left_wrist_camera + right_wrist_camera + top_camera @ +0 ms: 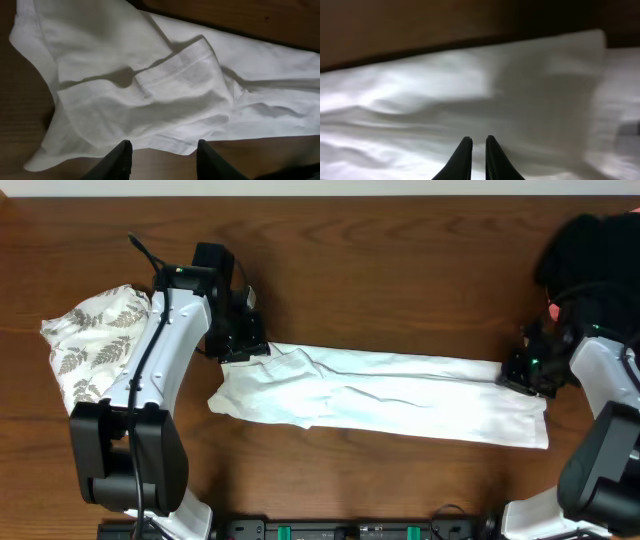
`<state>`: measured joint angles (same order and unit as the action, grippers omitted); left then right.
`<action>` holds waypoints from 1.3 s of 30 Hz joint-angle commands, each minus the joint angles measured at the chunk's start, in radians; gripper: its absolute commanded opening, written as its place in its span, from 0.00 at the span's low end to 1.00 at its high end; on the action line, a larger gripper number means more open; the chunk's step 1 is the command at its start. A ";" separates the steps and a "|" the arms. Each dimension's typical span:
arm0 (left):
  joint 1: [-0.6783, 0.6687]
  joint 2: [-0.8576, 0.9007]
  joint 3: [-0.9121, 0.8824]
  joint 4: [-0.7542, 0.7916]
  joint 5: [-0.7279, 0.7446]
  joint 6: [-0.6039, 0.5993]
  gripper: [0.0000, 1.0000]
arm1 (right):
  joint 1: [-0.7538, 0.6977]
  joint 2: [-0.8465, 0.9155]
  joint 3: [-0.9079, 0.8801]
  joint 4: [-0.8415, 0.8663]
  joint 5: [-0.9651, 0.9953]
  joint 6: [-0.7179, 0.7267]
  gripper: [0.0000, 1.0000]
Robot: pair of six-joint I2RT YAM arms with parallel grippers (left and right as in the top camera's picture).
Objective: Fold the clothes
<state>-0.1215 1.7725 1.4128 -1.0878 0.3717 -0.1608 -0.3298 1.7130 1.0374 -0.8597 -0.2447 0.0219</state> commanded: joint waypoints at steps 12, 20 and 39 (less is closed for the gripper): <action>0.001 -0.022 -0.005 -0.002 0.010 -0.002 0.43 | -0.043 0.021 -0.005 -0.034 0.227 0.053 0.12; 0.001 -0.022 -0.005 -0.010 0.010 -0.002 0.43 | -0.045 0.021 -0.018 -0.051 0.240 0.064 0.18; 0.001 -0.022 -0.005 -0.026 0.010 -0.001 0.49 | -0.045 0.020 -0.101 0.065 0.241 0.070 0.36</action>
<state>-0.1215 1.7725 1.4128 -1.1034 0.3721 -0.1608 -0.3710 1.7145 0.9291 -0.7918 -0.0158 0.0864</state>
